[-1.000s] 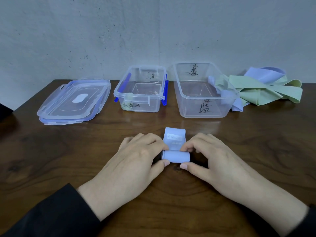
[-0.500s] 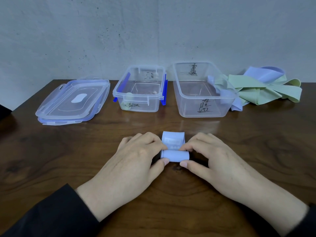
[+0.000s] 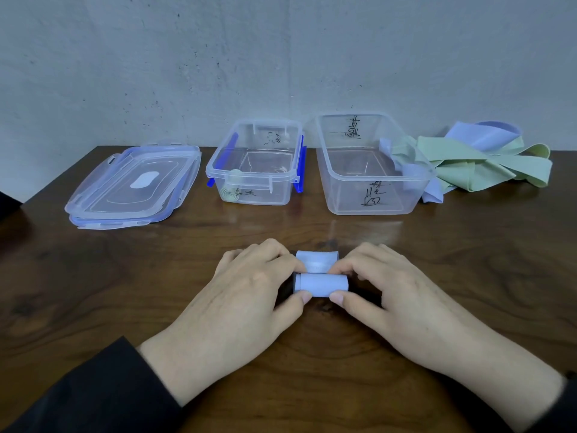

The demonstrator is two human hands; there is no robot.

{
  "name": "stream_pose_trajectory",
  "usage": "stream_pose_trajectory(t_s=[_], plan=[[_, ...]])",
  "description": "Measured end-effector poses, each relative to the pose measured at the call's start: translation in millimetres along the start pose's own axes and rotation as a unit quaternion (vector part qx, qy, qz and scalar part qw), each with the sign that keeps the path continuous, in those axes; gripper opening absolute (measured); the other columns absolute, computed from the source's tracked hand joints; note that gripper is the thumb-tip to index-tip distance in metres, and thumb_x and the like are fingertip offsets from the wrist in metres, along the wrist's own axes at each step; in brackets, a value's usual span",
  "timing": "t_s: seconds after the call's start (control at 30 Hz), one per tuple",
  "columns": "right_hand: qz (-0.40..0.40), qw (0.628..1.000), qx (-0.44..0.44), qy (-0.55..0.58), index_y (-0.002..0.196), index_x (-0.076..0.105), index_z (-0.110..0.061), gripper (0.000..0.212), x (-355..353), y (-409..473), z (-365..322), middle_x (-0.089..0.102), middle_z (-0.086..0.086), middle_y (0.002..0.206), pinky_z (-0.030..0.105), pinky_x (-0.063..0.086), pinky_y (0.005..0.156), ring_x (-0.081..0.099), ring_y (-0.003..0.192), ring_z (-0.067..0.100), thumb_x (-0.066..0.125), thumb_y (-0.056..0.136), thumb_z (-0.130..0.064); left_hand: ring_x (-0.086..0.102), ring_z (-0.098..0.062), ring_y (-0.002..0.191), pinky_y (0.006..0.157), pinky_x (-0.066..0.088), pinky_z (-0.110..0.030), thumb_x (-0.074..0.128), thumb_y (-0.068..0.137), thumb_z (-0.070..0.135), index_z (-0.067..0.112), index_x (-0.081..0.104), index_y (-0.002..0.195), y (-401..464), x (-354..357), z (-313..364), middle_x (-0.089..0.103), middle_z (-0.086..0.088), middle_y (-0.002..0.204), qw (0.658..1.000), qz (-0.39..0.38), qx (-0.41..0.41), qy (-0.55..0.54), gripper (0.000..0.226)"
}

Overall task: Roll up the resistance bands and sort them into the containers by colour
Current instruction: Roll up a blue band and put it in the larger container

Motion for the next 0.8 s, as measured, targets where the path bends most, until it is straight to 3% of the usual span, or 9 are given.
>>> stream_pose_trajectory(t_s=[0.13,0.5,0.63,0.8], plan=[[-0.004,1.000,-0.002,-0.003,0.108,0.061,-0.042,0.025,0.8,0.4,1.5,0.050,-0.025,0.106,0.028,0.040,0.094,0.048,0.108,0.003,0.047,0.092,-0.055,0.043,0.002,0.101,0.104,0.027,-0.024,0.033,0.084,0.069,0.043,0.054,0.124,1.3,0.4,1.3,0.041,0.025,0.106,1.000,-0.009,-0.001,0.014,0.053],[0.004,1.000,0.012,-0.023,0.116,0.062,-0.043,0.039,3.0,2.4,0.3,0.050,-0.024,0.105,0.030,0.040,0.095,0.046,0.104,0.004,0.047,0.086,-0.063,0.044,-0.001,0.098,0.099,0.033,-0.027,0.039,0.087,0.060,0.040,0.053,0.122,2.2,4.3,0.8,0.045,0.021,0.104,1.000,0.005,0.003,0.016,0.042],[0.010,1.000,0.006,-0.029,0.113,0.062,-0.042,0.037,3.4,2.0,-0.4,0.050,-0.024,0.103,0.031,0.040,0.094,0.046,0.102,0.003,0.044,0.088,-0.062,0.046,-0.003,0.096,0.098,0.034,-0.029,0.051,0.087,0.055,0.042,0.052,0.112,4.4,4.1,-0.1,0.046,0.019,0.102,1.000,0.007,0.006,0.014,0.028],[0.015,0.999,0.015,-0.024,0.106,0.056,-0.046,0.023,1.4,2.6,-0.8,0.049,-0.024,0.096,0.027,0.040,0.091,0.045,0.101,0.002,0.051,0.087,-0.058,0.044,-0.003,0.099,0.100,0.030,-0.027,0.044,0.093,0.053,0.042,0.054,0.122,5.2,5.1,-1.4,0.044,0.020,0.105,1.000,0.009,0.005,0.016,0.033]])
Point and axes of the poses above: each hand's wrist, its own y-axis towards the middle knuckle, its own x-axis out of the palm, z = x × y, the point moved 2 cm from there along y, towards the middle knuckle
